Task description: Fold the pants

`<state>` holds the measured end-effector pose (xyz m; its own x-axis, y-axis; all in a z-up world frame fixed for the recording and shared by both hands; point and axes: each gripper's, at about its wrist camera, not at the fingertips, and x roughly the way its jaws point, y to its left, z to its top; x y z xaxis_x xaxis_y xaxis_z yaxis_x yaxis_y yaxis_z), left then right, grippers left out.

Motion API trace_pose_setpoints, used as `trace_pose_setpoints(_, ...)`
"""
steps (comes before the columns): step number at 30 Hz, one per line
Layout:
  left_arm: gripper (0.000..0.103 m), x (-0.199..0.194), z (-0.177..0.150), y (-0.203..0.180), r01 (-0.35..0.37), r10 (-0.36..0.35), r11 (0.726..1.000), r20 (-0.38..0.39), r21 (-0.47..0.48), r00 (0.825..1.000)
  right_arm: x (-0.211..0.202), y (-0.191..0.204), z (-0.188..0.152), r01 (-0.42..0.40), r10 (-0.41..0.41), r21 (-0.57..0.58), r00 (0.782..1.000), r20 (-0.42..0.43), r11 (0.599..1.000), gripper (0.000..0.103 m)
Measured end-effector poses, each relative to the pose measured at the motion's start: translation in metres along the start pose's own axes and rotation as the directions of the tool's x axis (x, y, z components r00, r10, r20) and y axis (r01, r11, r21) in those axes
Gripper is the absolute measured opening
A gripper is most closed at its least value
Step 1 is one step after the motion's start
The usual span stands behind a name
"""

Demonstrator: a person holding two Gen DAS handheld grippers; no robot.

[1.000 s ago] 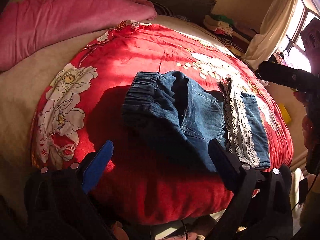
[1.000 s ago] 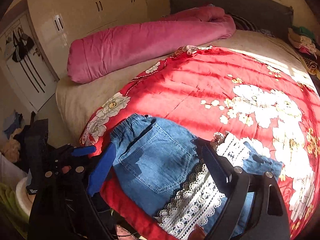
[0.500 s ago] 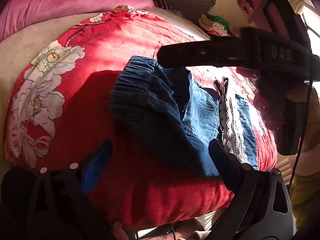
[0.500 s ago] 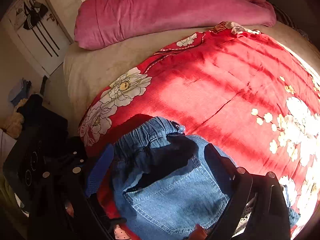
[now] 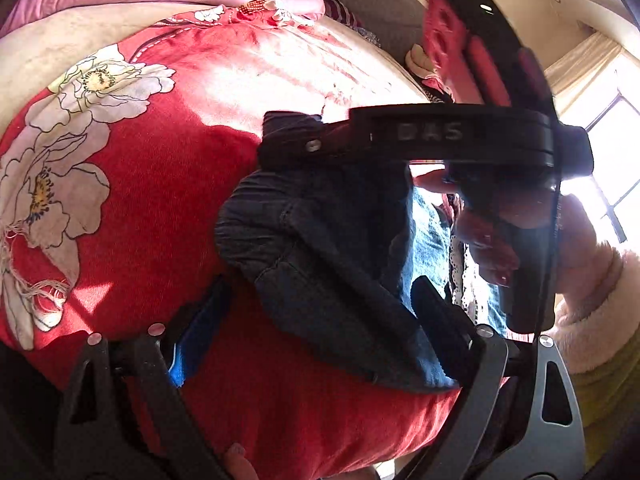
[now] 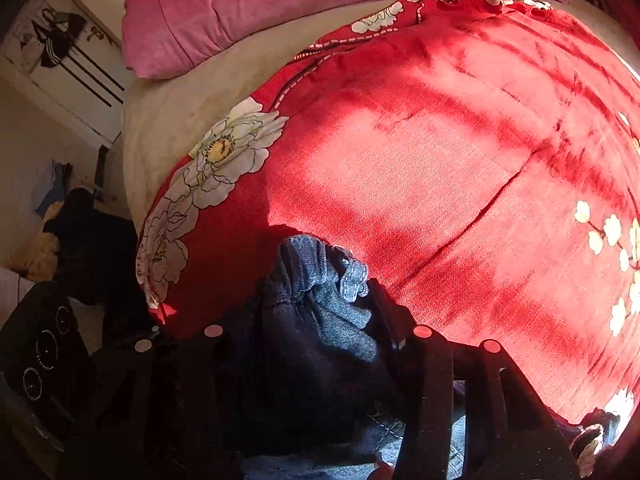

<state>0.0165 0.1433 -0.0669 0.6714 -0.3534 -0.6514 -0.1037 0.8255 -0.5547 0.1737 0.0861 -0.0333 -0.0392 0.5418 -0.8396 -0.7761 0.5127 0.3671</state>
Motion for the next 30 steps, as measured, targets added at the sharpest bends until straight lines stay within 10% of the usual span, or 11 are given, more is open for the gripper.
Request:
trace_pose_setpoints(6, 0.077, 0.005, 0.010, -0.003, 0.040, -0.040, 0.999, 0.011, -0.017, 0.999, -0.051, -0.007, -0.014, -0.140, 0.137, 0.011, 0.984, 0.111, 0.990, 0.037)
trace_pose_setpoints(16, 0.027, 0.005, 0.017, -0.053, 0.194, -0.193, 0.980, -0.035, 0.043, 0.981, -0.128, -0.030, -0.054, -0.153, 0.149, -0.002, 0.962, 0.230, 0.988, 0.037)
trace_pose_setpoints(30, 0.029, 0.037, -0.009, -0.166, 0.127, -0.101, 0.948, -0.103, 0.293, 0.990, -0.197, -0.094, -0.145, -0.101, 0.062, 0.091, 0.932, 0.358, 0.991, 0.039)
